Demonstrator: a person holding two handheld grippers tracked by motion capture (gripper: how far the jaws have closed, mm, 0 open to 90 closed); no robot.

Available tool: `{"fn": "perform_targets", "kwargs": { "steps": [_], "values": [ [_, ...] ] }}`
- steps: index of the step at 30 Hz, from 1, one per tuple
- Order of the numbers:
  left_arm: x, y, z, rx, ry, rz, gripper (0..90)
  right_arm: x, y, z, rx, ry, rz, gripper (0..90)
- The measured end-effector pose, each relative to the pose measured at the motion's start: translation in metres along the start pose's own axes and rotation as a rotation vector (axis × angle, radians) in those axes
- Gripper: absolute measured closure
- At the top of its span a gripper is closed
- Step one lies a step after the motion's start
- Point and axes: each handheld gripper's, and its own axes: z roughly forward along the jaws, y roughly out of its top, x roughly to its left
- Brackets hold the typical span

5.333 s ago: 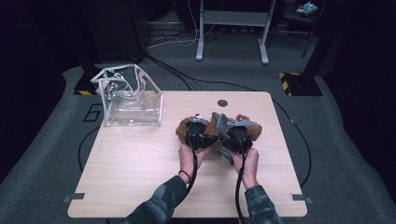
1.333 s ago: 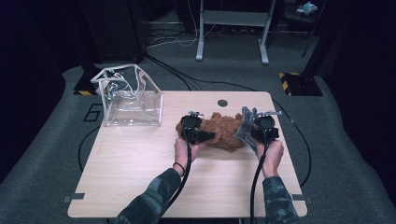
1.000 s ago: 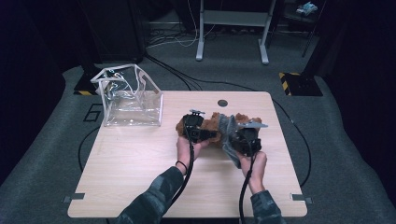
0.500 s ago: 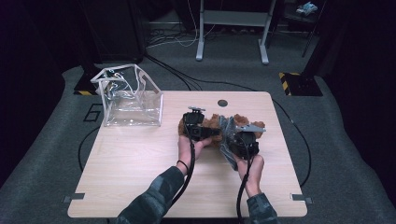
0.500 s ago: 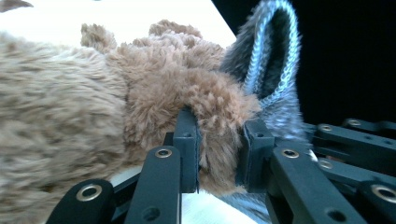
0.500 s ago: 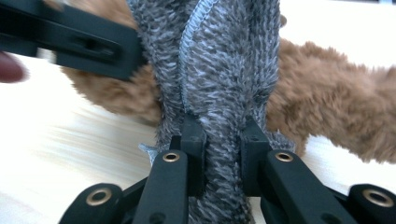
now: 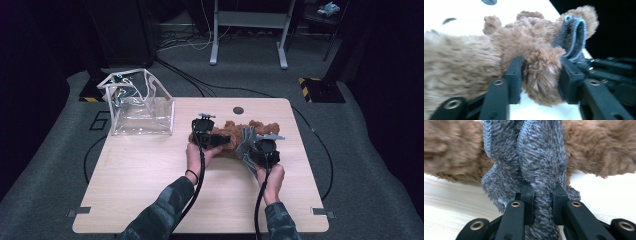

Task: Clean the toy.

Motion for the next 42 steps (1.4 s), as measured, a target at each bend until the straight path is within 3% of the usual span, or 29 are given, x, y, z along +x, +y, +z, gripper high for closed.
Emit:
{"fn": "perform_targets", "kwargs": {
  "steps": [3, 6, 15, 25, 29, 30, 34, 35, 36, 37, 42],
  "values": [
    [0.001, -0.001, -0.003, 0.002, 0.036, 0.022, 46.2, -0.002, 0.0, 0.001, -0.001, 0.004, 0.002, 76.8],
    [0.006, -0.006, -0.009, -0.002, 0.08, 0.076, 38.7, -0.002, 0.001, 0.002, 0.001, -0.006, 0.0, 76.8],
    [0.031, -0.014, -0.03, -0.049, 0.111, 0.064, 30.5, -0.011, 0.003, 0.004, 0.001, -0.028, 0.019, 76.7],
    [0.053, -0.026, -0.037, -0.041, 0.153, 0.047, 29.7, -0.016, 0.001, -0.004, -0.018, -0.035, 0.035, 76.6],
    [0.061, -0.029, -0.032, -0.022, 0.171, 0.019, 30.6, -0.004, -0.009, -0.018, -0.049, -0.006, -0.005, 76.6],
    [0.063, -0.03, -0.029, -0.014, 0.179, 0.01, 31.3, 0.005, -0.015, -0.025, -0.062, 0.012, -0.03, 76.6],
    [0.063, -0.03, -0.023, -0.008, 0.189, 0.0, 32.2, 0.019, -0.022, -0.03, -0.065, 0.049, -0.069, 76.5],
    [0.064, -0.03, -0.02, 0.003, 0.187, -0.004, 32.5, 0.029, -0.023, -0.027, -0.057, 0.072, -0.107, 76.3],
    [0.064, -0.03, -0.02, 0.003, 0.187, -0.004, 32.7, 0.029, -0.023, -0.027, -0.057, 0.072, -0.107, 76.3],
    [0.064, -0.03, -0.018, 0.008, 0.189, -0.002, 32.9, 0.036, -0.022, -0.02, -0.048, 0.098, -0.138, 76.3],
    [0.066, -0.032, -0.012, 0.016, 0.192, -0.007, 33.9, 0.039, -0.016, -0.002, -0.017, 0.086, -0.137, 76.3]
  ]
}}
